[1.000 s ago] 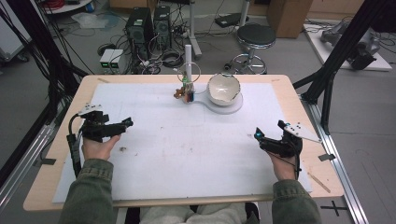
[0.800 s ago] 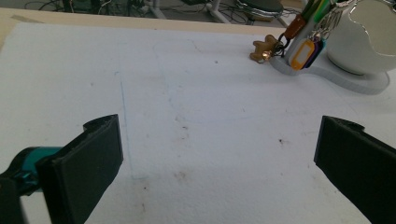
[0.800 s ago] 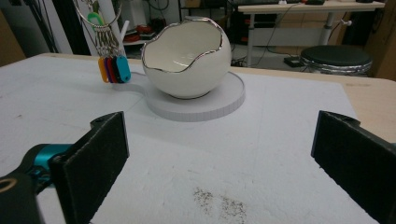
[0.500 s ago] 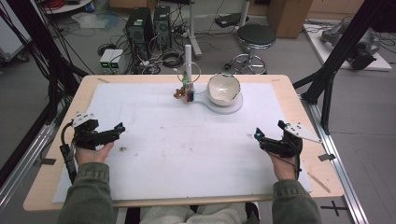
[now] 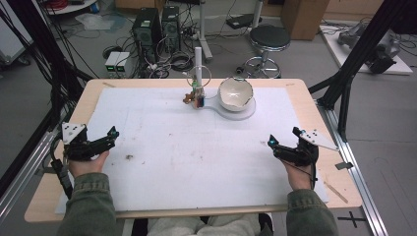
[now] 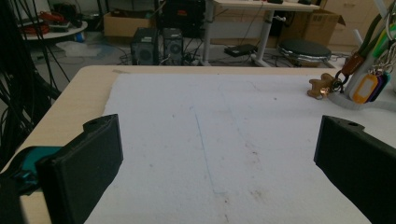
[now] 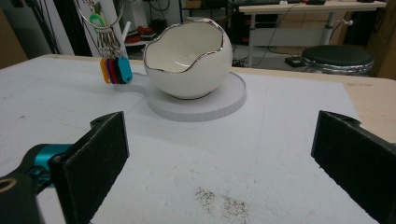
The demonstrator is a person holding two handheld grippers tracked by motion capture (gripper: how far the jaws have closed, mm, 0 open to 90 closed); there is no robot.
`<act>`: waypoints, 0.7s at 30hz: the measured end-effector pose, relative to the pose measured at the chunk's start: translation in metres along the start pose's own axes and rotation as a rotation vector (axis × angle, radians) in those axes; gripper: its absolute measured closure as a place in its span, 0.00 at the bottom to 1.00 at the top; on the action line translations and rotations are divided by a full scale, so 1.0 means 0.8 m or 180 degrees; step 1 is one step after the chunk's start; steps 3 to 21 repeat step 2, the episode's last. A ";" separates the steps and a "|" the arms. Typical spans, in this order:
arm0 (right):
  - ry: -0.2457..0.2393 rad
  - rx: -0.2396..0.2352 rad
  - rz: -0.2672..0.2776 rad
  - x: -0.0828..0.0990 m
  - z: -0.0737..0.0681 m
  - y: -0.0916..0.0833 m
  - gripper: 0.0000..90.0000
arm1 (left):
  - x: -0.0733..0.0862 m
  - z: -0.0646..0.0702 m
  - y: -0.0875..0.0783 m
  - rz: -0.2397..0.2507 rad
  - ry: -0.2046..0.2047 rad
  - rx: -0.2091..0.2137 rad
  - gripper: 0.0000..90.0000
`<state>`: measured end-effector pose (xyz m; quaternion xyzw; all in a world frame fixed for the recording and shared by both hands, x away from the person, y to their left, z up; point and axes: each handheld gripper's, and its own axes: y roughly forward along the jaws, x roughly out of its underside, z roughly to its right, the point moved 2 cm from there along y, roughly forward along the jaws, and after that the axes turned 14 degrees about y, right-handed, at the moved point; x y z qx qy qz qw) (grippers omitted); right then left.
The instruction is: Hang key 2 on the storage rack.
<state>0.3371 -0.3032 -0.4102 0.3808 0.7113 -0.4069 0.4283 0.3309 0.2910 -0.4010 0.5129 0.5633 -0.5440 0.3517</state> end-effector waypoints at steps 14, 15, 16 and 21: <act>0.0006 -0.0001 -0.0005 0.000 -0.001 0.000 0.03 | 0.000 0.001 0.001 -0.0006 0.0010 0.0037 0.02; 0.0006 -0.0001 -0.0005 0.000 -0.001 0.000 0.03 | 0.000 0.001 0.001 -0.0006 0.0010 0.0037 0.02; 0.0006 -0.0001 -0.0005 0.000 -0.001 0.000 0.03 | 0.000 0.001 0.001 -0.0006 0.0010 0.0037 0.02; 0.0006 -0.0001 -0.0005 0.000 -0.001 0.000 0.03 | 0.000 0.001 0.001 -0.0006 0.0010 0.0037 0.02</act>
